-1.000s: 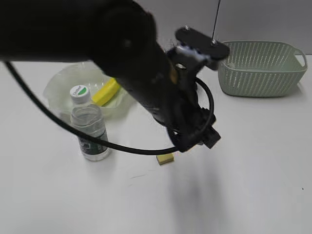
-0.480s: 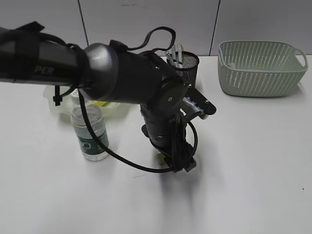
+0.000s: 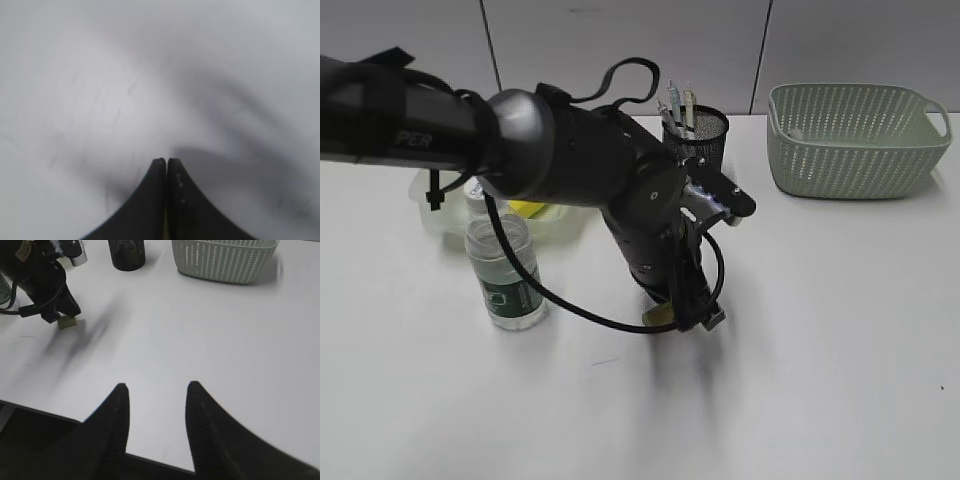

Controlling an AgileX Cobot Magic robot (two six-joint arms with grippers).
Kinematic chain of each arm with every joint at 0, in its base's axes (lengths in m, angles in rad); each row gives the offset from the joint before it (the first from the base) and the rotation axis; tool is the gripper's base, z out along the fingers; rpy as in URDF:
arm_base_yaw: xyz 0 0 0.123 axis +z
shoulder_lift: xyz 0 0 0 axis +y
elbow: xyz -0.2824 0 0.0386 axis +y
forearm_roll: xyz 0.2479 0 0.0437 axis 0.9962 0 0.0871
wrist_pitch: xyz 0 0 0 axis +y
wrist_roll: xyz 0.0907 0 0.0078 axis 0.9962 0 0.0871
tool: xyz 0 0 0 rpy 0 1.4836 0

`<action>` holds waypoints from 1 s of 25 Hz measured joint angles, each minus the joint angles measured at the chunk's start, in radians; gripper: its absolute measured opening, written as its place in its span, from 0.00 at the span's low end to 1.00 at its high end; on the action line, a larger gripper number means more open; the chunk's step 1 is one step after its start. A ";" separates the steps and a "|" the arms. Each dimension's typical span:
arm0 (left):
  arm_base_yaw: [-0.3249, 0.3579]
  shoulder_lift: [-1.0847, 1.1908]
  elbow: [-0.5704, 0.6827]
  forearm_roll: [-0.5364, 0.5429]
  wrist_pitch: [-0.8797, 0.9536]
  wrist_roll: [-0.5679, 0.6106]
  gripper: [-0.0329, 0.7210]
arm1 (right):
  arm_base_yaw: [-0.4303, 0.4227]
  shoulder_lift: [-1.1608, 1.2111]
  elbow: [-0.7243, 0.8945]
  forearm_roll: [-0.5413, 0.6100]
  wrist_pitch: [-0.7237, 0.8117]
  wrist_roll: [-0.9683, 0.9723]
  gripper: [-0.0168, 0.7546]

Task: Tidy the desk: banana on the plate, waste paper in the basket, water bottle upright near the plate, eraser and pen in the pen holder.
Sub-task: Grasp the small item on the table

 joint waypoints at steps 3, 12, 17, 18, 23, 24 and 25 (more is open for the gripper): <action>0.002 -0.035 0.001 -0.006 -0.103 0.001 0.03 | 0.000 0.000 0.000 0.000 -0.001 0.001 0.42; 0.079 -0.067 -0.007 -0.152 0.000 0.046 0.60 | 0.000 0.000 0.000 0.000 -0.002 0.001 0.42; 0.084 -0.030 -0.007 -0.238 0.048 0.135 0.78 | 0.000 0.000 0.000 0.000 -0.004 0.001 0.42; 0.082 -0.014 -0.007 -0.243 0.050 0.139 0.78 | 0.000 0.000 0.000 0.000 -0.004 0.001 0.42; 0.082 0.028 -0.005 -0.237 0.064 0.143 0.52 | 0.000 -0.001 0.000 0.000 -0.005 0.001 0.42; 0.083 0.029 -0.005 -0.235 0.062 0.144 0.39 | 0.000 -0.001 0.000 0.000 -0.006 0.001 0.42; 0.083 0.029 -0.005 -0.233 0.059 0.144 0.27 | 0.000 -0.001 0.000 0.000 -0.006 0.001 0.42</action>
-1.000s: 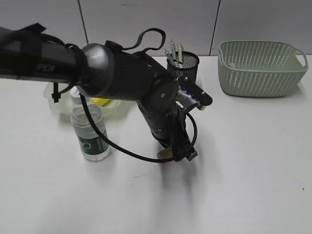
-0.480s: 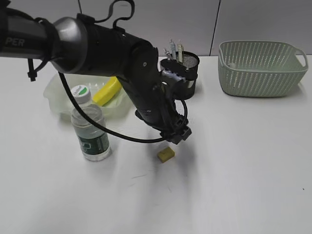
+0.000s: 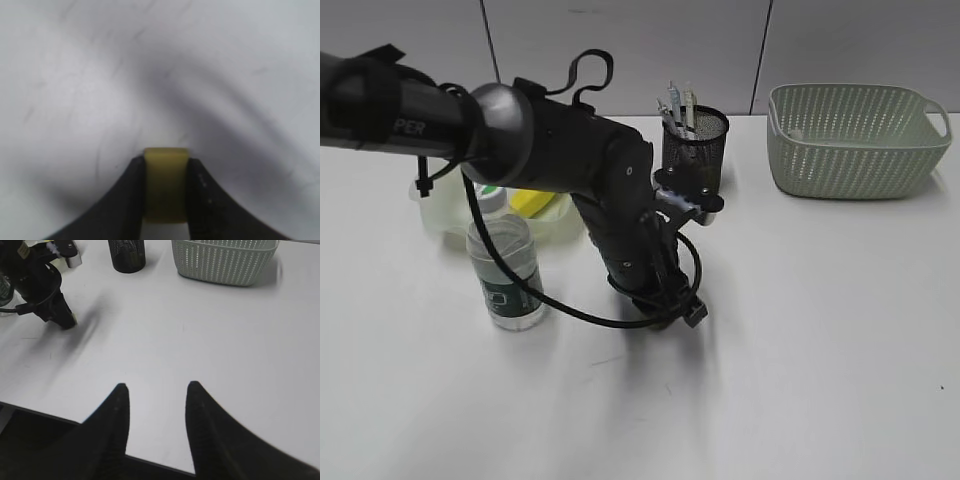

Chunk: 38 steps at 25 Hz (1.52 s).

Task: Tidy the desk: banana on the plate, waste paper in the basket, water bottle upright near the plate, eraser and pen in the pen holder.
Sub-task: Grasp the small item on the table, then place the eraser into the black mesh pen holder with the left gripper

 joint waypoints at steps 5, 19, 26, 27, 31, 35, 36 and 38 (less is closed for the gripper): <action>-0.001 -0.067 0.008 -0.023 -0.230 0.001 0.29 | 0.000 0.000 0.000 0.000 -0.001 0.000 0.42; 0.144 0.042 -0.379 -0.034 -0.659 0.001 0.29 | 0.000 0.000 0.007 -0.001 -0.015 0.000 0.42; 0.149 0.066 -0.383 -0.034 -0.647 0.001 0.48 | 0.000 0.000 0.007 -0.001 -0.015 0.001 0.42; 0.149 0.066 -0.383 -0.034 -0.647 0.001 0.53 | 0.000 0.000 0.007 -0.001 -0.015 0.001 0.42; 0.149 0.060 -0.383 -0.035 -0.635 0.001 0.66 | 0.000 0.000 0.007 -0.001 -0.015 0.001 0.42; 0.149 -0.004 -0.383 -0.035 -0.496 0.001 0.66 | 0.000 0.000 0.007 -0.001 -0.016 0.001 0.42; 0.149 -0.033 -0.383 -0.033 -0.455 0.001 0.64 | 0.000 0.000 0.007 -0.001 -0.016 0.001 0.42; 0.150 -0.098 -0.375 -0.018 -0.374 0.001 0.59 | 0.000 0.000 0.007 -0.006 -0.016 0.001 0.42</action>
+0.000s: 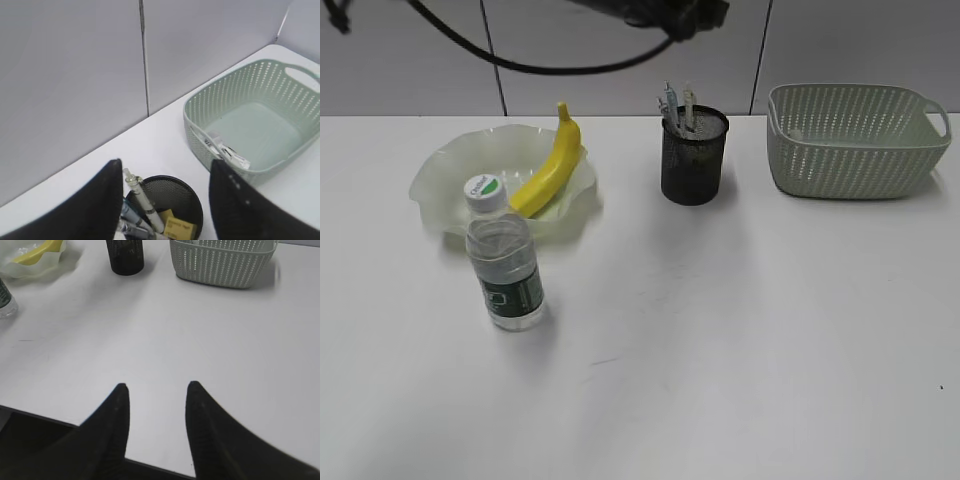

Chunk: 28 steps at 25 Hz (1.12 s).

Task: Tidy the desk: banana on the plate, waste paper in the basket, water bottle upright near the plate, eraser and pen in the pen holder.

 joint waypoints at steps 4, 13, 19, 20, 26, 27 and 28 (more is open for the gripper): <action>-0.002 -0.196 0.127 0.021 0.049 0.000 0.50 | 0.000 0.000 0.000 -0.014 0.000 0.000 0.42; -0.011 -0.984 0.813 0.055 0.196 0.000 0.48 | 0.000 0.000 0.000 -0.021 0.000 0.000 0.42; -0.013 -1.538 1.123 0.059 0.516 -0.009 0.48 | 0.000 0.000 0.000 -0.023 0.000 -0.001 0.42; -0.013 -1.621 1.163 0.060 0.547 -0.021 0.48 | 0.000 0.000 0.000 -0.023 0.000 -0.001 0.42; -0.013 -1.980 1.293 0.125 0.646 -0.181 0.47 | 0.000 0.000 0.000 -0.027 0.000 -0.001 0.42; -0.013 -2.019 1.297 0.150 0.659 -0.213 0.47 | 0.000 0.000 0.000 -0.027 0.000 -0.001 0.42; -0.013 -2.041 1.301 0.173 0.673 -0.247 0.47 | 0.000 0.000 0.000 -0.027 0.000 -0.001 0.42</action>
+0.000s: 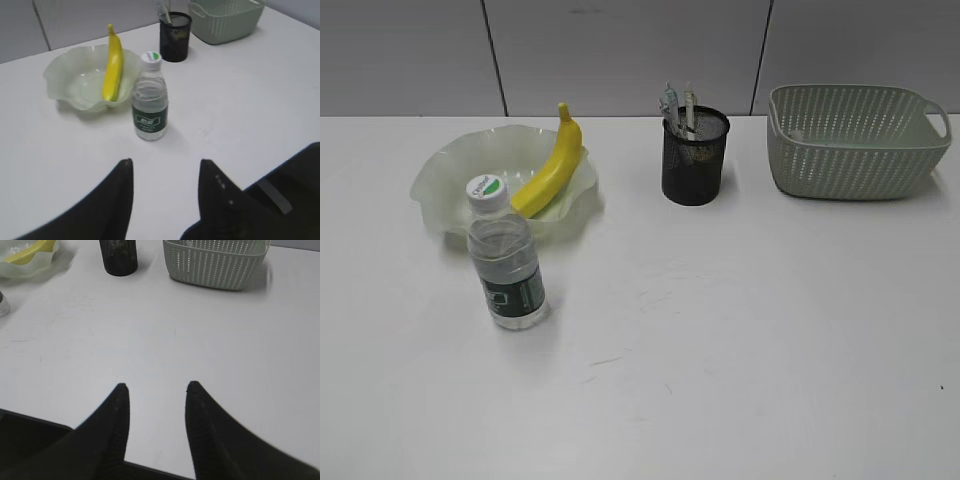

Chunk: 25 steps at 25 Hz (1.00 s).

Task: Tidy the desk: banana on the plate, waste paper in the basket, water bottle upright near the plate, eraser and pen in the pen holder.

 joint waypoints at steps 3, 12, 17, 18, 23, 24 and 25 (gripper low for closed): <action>0.000 -0.053 0.019 0.046 0.041 -0.045 0.47 | 0.000 0.000 0.000 0.002 0.000 0.000 0.42; 0.000 -0.062 0.028 0.054 0.058 -0.060 0.45 | 0.000 0.000 0.000 0.003 -0.001 0.000 0.42; 0.036 -0.062 0.028 0.055 0.058 -0.060 0.45 | -0.012 0.000 0.000 0.003 -0.001 0.000 0.42; 0.071 -0.062 0.028 0.055 0.058 -0.060 0.45 | -0.029 0.000 0.000 0.004 -0.001 0.000 0.42; 0.341 -0.062 0.028 0.056 0.058 -0.060 0.45 | -0.182 0.000 0.000 0.009 -0.001 0.000 0.42; 0.387 -0.062 0.028 0.056 0.058 -0.060 0.45 | -0.214 0.000 0.000 0.010 -0.001 0.000 0.42; 0.418 -0.062 0.028 0.056 0.058 -0.060 0.45 | -0.242 0.000 0.000 0.010 -0.001 0.000 0.42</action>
